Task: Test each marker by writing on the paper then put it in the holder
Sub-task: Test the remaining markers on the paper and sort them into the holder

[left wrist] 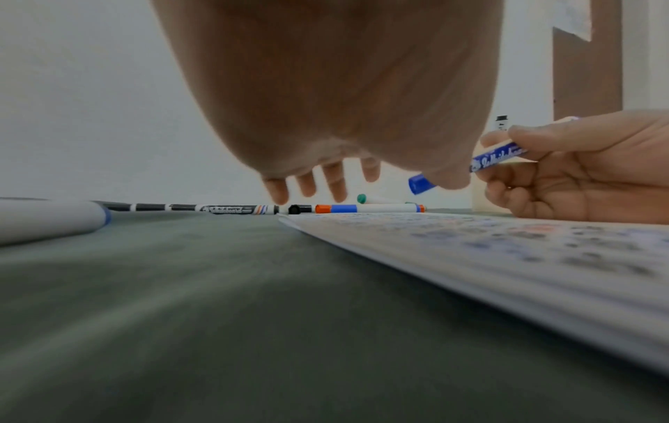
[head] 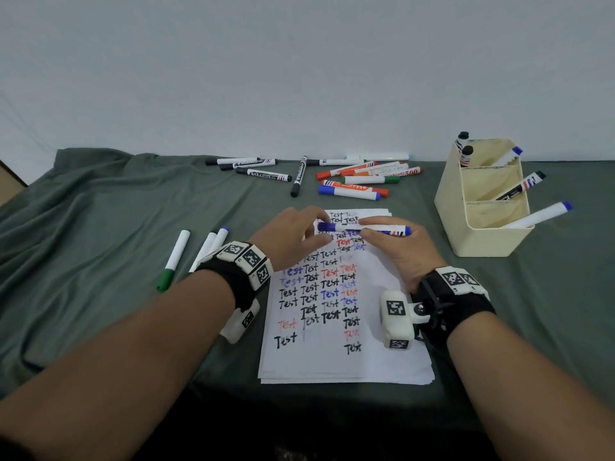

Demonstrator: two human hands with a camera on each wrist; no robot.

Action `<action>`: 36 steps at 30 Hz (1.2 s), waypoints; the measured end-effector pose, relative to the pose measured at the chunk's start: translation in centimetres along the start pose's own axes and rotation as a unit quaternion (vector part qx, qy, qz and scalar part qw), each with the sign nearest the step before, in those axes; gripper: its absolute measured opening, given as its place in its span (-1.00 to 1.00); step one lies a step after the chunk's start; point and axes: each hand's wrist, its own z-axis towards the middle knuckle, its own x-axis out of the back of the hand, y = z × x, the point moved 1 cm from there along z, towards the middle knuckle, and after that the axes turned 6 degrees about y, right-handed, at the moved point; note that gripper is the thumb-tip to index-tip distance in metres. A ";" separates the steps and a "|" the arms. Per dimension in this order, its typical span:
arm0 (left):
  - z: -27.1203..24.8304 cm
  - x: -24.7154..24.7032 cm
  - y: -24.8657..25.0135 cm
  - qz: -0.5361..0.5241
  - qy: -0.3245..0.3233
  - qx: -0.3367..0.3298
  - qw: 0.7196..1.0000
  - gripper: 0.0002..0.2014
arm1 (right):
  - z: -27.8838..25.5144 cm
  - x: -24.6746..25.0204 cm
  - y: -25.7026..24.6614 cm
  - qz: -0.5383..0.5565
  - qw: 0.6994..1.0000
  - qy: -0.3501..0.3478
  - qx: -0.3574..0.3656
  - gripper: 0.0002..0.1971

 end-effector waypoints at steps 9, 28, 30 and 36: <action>-0.7 -2.0 -3.0 0.194 -0.143 0.177 0.954 0.16 | 0.7 0.4 0.5 -0.014 0.997 0.077 0.006 -0.84; -0.6 -1.4 -2.7 0.190 -0.197 0.194 0.942 0.18 | 2.0 5.6 -13.8 -0.163 0.917 0.274 0.240 -0.31; -0.6 -1.3 -2.7 0.185 -0.205 0.197 0.940 0.19 | 2.4 7.6 -14.9 -0.181 0.896 0.314 0.256 -0.31; -0.5 -1.3 -2.7 0.179 -0.209 0.200 0.940 0.24 | 2.5 10.6 -13.7 -0.307 0.857 0.353 0.215 -0.54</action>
